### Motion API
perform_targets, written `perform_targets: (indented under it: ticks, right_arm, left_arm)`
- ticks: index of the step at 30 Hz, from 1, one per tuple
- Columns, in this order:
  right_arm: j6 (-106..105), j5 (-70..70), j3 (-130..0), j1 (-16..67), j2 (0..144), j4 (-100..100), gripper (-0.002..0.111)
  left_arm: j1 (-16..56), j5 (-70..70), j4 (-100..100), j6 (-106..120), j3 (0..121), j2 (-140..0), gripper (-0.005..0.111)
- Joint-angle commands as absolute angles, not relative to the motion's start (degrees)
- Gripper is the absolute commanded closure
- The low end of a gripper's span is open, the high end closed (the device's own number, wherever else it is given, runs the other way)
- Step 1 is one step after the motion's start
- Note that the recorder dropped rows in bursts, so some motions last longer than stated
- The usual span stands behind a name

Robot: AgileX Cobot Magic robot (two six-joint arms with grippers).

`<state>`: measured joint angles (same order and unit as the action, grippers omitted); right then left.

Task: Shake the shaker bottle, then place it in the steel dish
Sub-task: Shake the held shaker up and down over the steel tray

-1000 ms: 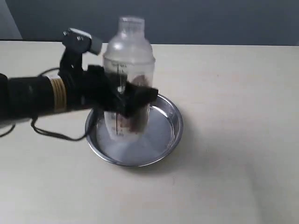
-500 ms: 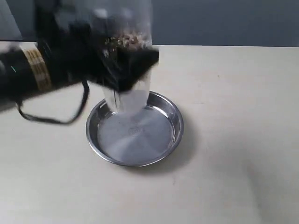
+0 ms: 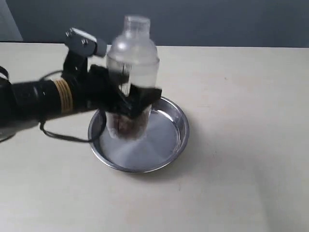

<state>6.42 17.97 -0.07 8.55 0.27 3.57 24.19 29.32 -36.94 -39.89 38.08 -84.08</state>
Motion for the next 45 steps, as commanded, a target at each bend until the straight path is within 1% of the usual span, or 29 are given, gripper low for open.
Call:
perform_targets:
  ticks: [1,2,4,6,7,9,11,13,14,17,19,20,22,24,25,28,30,32,34,35,38,40,41,43,45]
  right_arm:
    - [6.17,17.49,0.0,8.63,0.0,3.5,0.109]
    - [6.17,17.49,0.0,8.63,0.0,3.5,0.109]
    - [6.17,17.49,0.0,8.63,0.0,3.5,0.109]
    - [6.17,17.49,0.0,8.63,0.0,3.5,0.109]
    - [6.17,17.49,0.0,8.63,0.0,3.5,0.109]
    - [6.17,17.49,0.0,8.63,0.0,3.5,0.109]
    - [6.17,17.49,0.0,8.63,0.0,3.5,0.109]
    - [6.17,17.49,0.0,8.63,0.0,3.5,0.109]
    - [6.17,17.49,0.0,8.63,0.0,3.5,0.109]
    - [6.17,17.49,0.0,8.63,0.0,3.5,0.109]
    - [6.17,17.49,0.0,8.63,0.0,3.5,0.109]
    - [6.17,17.49,0.0,8.63,0.0,3.5,0.109]
    - [6.17,17.49,0.0,8.63,0.0,3.5,0.109]
    - [6.17,17.49,0.0,8.63,0.0,3.5,0.109]
    - [6.17,17.49,0.0,8.63,0.0,3.5,0.109]
    - [6.17,17.49,0.0,8.63,0.0,3.5,0.109]
    - [6.17,17.49,0.0,8.63,0.0,3.5,0.109]
    - [6.17,17.49,0.0,8.63,0.0,3.5,0.109]
    - [6.17,17.49,0.0,8.63,0.0,3.5,0.109]
    - [6.17,17.49,0.0,8.63,0.0,3.5,0.109]
    - [6.17,17.49,0.0,8.63,0.0,3.5,0.109]
    - [6.17,17.49,0.0,8.63,0.0,3.5,0.109]
    - [6.17,17.49,0.0,8.63,0.0,3.5,0.109]
    - [6.17,17.49,0.0,8.63,0.0,3.5,0.109]
    - [6.17,17.49,0.0,8.63,0.0,3.5,0.109]
  left_arm:
    - [24.64,26.95,-32.83,-37.88,42.69,-80.94,0.106]
    - [24.68,26.23,-32.83,-38.76,41.03,-83.18,0.106]
    - [24.68,30.77,-35.08,-39.46,39.85,-86.44,0.106]
    - [24.23,36.33,-35.4,-40.2,42.52,-82.78,0.106]
    - [24.12,35.62,-35.4,-39.44,44.78,-80.0,0.106]
    - [24.94,27.84,-34.58,-37.51,46.82,-78.88,0.106]
    - [25.92,20.35,-33.18,-37.23,43.46,-84.91,0.106]
    - [25.55,22.98,-30.99,-37.59,40.1,-90.7,0.106]
    - [25.41,24.45,-31.18,-38.81,40.18,-90.7,0.106]
    - [25.23,28.01,-33.12,-40.49,45.6,-81.28,0.106]
    - [25.34,24.33,-33.22,-38.02,49.53,-76.43,0.106]
    - [25.65,22.26,-33.07,-37.65,49.19,-76.64,0.106]
    - [26.23,18.68,-31.28,-37.65,44.2,-82.06,0.106]
    - [26.23,22.01,-29.58,-38.06,39.94,-88.1,0.106]
    - [26.23,24.28,-30.13,-39.81,39.82,-88.35,0.106]
    - [26.23,30.97,-34.03,-40.26,44.27,-80.43,0.106]
    - [26.51,26.65,-34.78,-38.05,46.72,-77.42,0.106]
    - [27.05,20.84,-34.38,-37.5,43.27,-81.95,0.106]
    - [26.84,22.62,-31.24,-37.5,38.94,-88.47,0.106]
    - [26.84,24.7,-30.42,-37.6,38.64,-89.3,0.106]
    - [26.84,34.58,-30.92,-38.6,41.79,-81.65,0.106]
    - [26.95,31.95,-30.62,-36.16,45.37,-76.9,0.106]
    - [27.15,28.98,-30.62,-34.93,45.75,-76.7,0.106]
    - [27.54,23.48,-30.37,-34.8,42.72,-80.17,0.106]
    - [27.54,24.38,-28.97,-34.92,38.42,-87.86,0.106]
